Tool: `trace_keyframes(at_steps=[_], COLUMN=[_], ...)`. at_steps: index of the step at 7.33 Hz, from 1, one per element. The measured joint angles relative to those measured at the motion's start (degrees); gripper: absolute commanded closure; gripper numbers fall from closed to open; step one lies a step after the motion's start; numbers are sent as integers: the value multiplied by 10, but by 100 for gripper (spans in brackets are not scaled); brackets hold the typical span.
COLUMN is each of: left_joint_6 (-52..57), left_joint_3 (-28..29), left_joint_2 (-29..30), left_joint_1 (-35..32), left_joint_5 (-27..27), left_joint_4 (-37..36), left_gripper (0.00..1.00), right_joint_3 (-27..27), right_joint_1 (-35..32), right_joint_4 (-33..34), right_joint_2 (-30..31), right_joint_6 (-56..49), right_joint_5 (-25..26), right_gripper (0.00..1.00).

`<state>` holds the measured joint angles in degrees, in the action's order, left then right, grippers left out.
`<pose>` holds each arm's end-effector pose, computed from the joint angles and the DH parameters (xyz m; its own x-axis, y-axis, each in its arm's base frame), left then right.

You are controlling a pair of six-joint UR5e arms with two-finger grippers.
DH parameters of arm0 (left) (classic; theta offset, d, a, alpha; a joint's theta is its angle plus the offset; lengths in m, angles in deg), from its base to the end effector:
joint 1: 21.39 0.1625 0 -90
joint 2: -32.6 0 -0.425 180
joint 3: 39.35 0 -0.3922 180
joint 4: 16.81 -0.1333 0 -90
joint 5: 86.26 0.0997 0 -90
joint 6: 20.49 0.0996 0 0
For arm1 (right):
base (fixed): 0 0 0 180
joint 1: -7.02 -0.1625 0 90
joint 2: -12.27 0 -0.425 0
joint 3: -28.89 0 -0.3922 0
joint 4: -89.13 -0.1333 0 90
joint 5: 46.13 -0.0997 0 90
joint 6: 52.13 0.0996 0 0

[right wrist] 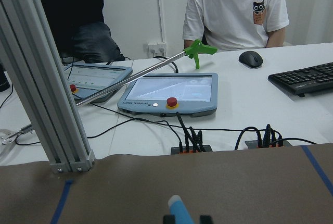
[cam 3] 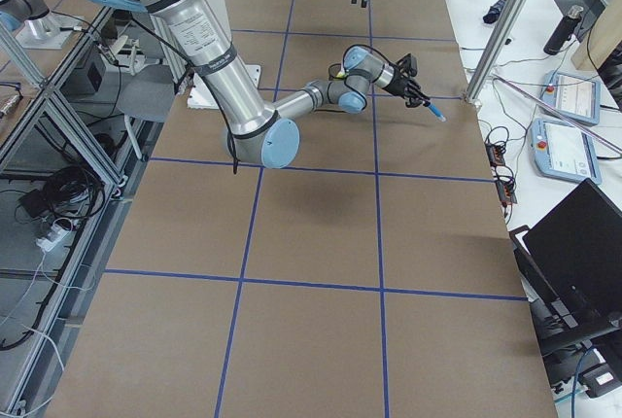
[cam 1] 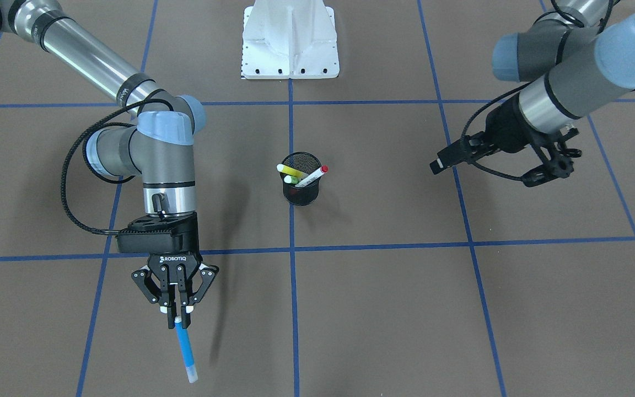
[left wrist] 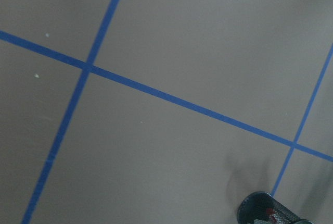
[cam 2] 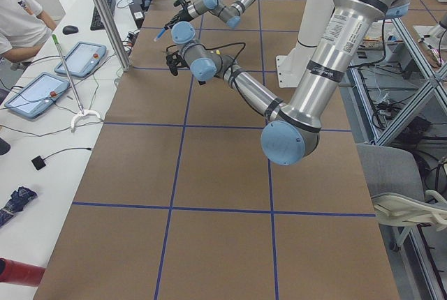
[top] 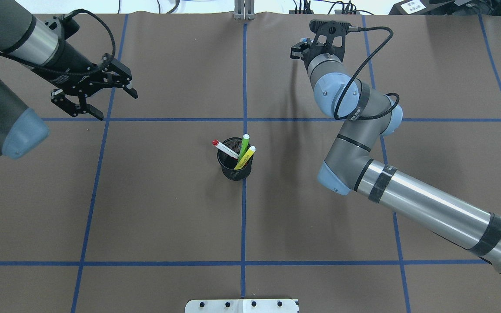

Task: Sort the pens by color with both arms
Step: 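Lower the blue marker with the right gripper while the left gripper nears the cup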

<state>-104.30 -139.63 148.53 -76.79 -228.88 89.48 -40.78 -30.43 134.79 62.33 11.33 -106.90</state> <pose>0.3024 -0.5337 0.2707 0.3589 -0.4050 -0.8409 0.1036 0.9127 -0.3954 -0.4960 -0.6091 0.3053 0.7046 0.0485 0.7079 -0.6305 0.5005 0.5933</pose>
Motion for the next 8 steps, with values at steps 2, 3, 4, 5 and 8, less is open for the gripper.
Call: trace_keyframes(at_steps=[2, 3, 4, 5, 8], left_joint_6=[-76, -99, -110, -115, -118], left_joint_3=[21, 44, 60, 70, 115], left_joint_2=[44, 73, 92, 103, 142], left_joint_1=[34, 54, 74, 90, 125], left_joint_5=[2, 10, 25, 40, 67], left_joint_4=[2, 3, 4, 6, 8], left_gripper=[0, 0, 0, 1, 8], right_joint_3=[18, 26, 29, 30, 16], right_joint_1=[22, 27, 31, 36, 42], right_joint_4=[-1, -1, -1, -1, -1], right_joint_2=[-7, -10, -11, -12, -5], right_joint_6=[0, 0, 0, 0, 0], right_joint_5=[30, 37, 40, 41, 40], right_gripper=[100, 100, 83, 46, 0])
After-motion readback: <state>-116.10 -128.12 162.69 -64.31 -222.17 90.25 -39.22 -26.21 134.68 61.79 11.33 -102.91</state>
